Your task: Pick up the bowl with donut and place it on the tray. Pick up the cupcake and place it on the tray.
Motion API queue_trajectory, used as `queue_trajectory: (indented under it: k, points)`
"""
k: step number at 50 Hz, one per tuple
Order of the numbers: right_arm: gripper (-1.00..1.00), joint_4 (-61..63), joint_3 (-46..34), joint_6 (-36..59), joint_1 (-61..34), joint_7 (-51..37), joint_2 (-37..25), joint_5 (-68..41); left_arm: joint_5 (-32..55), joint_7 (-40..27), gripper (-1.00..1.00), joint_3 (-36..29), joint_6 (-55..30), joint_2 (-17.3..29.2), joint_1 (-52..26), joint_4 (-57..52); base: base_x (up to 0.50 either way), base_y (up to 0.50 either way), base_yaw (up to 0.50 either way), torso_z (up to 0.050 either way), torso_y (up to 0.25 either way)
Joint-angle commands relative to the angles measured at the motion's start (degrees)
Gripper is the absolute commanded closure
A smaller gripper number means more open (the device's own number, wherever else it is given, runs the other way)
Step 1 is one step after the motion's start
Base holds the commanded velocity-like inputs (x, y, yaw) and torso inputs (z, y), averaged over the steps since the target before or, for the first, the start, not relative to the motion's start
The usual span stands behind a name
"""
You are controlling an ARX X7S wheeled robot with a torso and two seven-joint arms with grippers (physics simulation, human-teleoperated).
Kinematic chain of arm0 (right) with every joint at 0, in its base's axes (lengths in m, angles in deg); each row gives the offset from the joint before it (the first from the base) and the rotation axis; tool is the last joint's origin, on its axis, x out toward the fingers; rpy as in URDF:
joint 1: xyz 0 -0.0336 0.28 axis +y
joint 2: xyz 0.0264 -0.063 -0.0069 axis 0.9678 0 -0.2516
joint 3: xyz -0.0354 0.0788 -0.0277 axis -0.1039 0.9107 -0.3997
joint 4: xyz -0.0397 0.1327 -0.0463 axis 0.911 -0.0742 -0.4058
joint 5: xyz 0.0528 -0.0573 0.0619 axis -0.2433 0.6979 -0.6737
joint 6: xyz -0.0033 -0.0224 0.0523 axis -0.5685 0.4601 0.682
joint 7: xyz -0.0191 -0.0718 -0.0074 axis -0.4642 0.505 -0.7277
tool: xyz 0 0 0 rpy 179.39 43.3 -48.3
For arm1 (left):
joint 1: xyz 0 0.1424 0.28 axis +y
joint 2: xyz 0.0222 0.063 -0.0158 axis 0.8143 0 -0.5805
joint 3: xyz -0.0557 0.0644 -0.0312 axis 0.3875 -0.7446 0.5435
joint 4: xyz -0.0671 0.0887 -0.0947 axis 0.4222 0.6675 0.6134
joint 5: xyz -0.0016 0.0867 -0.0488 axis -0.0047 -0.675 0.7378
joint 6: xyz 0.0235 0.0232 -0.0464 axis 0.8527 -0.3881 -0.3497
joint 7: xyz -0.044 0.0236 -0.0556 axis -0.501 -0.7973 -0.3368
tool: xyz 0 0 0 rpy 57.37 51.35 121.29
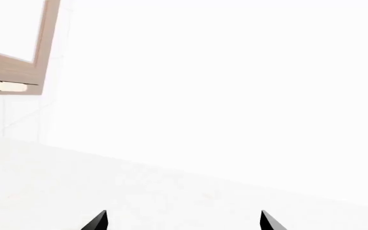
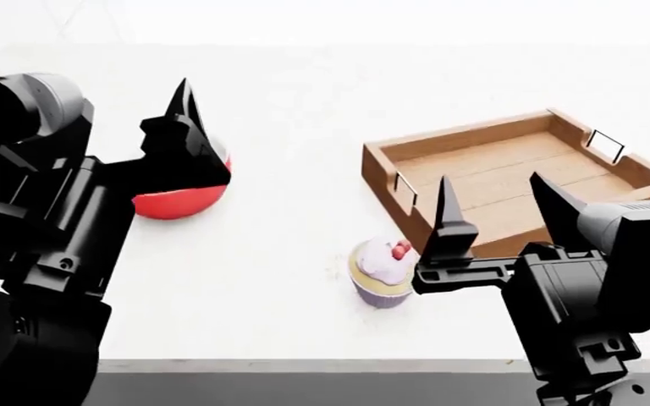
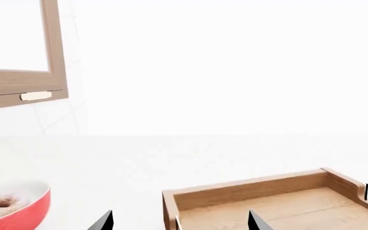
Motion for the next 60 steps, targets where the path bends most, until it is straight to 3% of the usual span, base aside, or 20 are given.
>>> queue_trajectory:
  k: [1,27,31,34,36,38,41,43,46,49,53,60]
  points:
    - [-1.0,0.3,-0.2,-0.7,0.4,-0.6,-0.7,-0.7,0.0,-0.1,-1.0,-0.7,0.8,0.6,0.4,-0.1,0.2,0.0,0.0,0.0,0.0]
    - [-1.0,1.0,-1.2,-3.3,1.9,-0.3,-2.5,0.7,-1.2,0.4,-1.0,-2.2,2.9,1.7,1.2,-0.1,0.15,0.0,0.0,0.0,0.001]
    - [-1.0,1.5,0.7,-1.4,2.4,-5.1,-5.6,-7.5,-1.3,0.4,-1.0,-2.4,3.1,1.9,1.4,-0.1,0.0,0.0,0.0,0.0,0.0]
    - [-1.0,3.3,0.5,-1.1,4.0,-6.6,-11.8,-14.6,-3.5,2.2,-1.0,-2.9,4.4,1.8,2.4,0.2,0.0,0.0,0.0,0.0,0.0]
    - [-1.0,3.4,-4.2,-8.3,5.0,-6.3,-19.5,-16.7,-4.6,3.1,-1.0,-3.4,5.1,1.6,2.6,0.5,0.0,0.0,0.0,0.0,0.0]
    - [-1.0,3.4,-14.0,-21.4,6.4,-6.0,-29.7,-13.4,-4.5,3.1,-1.0,-3.7,5.1,1.6,2.4,0.5,0.0,0.0,0.0,0.0,0.0]
    - [-1.0,3.4,-36.2,-45.1,4.3,-6.6,-46.3,-4.3,-4.4,3.2,-1.0,-4.0,5.3,1.7,2.4,0.5,0.0,0.0,0.0,0.0,0.0]
    - [-1.0,3.4,-49.9,-55.3,0.2,-7.0,-52.5,1.1,-4.8,3.5,-1.0,-4.1,5.6,1.7,2.7,0.6,0.0,0.0,0.0,0.0,0.0]
    - [-1.0,3.4,-65.2,-63.2,-6.5,-7.0,-57.1,6.6,-4.7,3.4,-1.0,-4.2,5.7,1.8,2.6,0.7,0.0,0.0,0.0,0.0,0.0]
    - [-1.0,3.4,-74.9,-68.0,-10.1,-7.3,-59.3,10.3,-5.1,3.7,-1.0,-4.5,6.1,1.8,2.8,0.9,0.0,0.0,0.0,0.0,0.0]
    - [-1.0,3.4,-81.3,-71.1,-10.2,-7.5,-60.3,13.8,-4.4,3.1,-1.0,-4.5,5.9,2.1,2.5,1.0,0.0,0.0,0.0,0.0,0.0]
    - [-1.0,2.9,-85.9,-74.1,-7.1,-6.2,-62.7,17.6,-4.1,2.9,-1.0,-4.9,6.1,2.2,2.2,1.2,0.0,0.0,0.0,0.0,0.0]
